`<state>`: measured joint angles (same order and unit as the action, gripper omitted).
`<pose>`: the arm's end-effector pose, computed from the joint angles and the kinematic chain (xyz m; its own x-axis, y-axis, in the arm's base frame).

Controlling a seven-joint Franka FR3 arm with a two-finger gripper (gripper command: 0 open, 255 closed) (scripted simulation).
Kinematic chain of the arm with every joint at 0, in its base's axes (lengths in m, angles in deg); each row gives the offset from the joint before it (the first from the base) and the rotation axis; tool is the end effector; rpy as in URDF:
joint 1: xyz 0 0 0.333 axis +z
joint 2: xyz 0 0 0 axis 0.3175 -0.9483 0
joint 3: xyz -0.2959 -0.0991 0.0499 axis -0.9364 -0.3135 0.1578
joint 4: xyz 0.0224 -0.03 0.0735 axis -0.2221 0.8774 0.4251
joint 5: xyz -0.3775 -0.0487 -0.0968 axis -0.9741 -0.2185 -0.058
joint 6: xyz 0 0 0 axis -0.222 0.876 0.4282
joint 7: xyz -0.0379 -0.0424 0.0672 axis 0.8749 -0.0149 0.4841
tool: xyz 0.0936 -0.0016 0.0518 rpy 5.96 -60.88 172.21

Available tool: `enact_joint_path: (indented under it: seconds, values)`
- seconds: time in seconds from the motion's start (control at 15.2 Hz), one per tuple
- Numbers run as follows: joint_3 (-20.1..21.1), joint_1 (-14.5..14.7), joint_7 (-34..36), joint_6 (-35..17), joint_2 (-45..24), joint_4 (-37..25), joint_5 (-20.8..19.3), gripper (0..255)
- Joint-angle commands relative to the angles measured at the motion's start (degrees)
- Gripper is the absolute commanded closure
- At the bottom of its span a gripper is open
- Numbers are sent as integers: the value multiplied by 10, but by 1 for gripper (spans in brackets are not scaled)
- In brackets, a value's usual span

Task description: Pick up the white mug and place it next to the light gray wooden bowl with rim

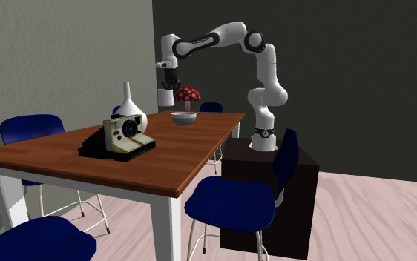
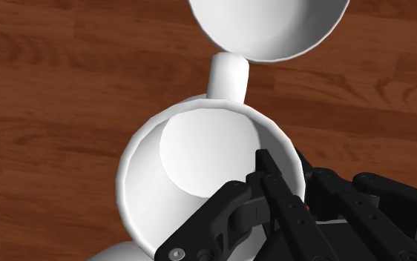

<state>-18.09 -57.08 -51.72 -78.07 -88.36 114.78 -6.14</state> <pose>0.0900 -0.5855 0.5041 0.9786 0.0706 -0.1932 0.0759 -0.9969 0.0201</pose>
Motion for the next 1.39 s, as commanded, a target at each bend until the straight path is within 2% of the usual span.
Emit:
enact_joint_path:
  seconds: [0.0,1.32]
  values:
    - [0,-1,0,-15,-2,13,1,255]
    - [9,-14,-4,-159,-56,115,36,255]
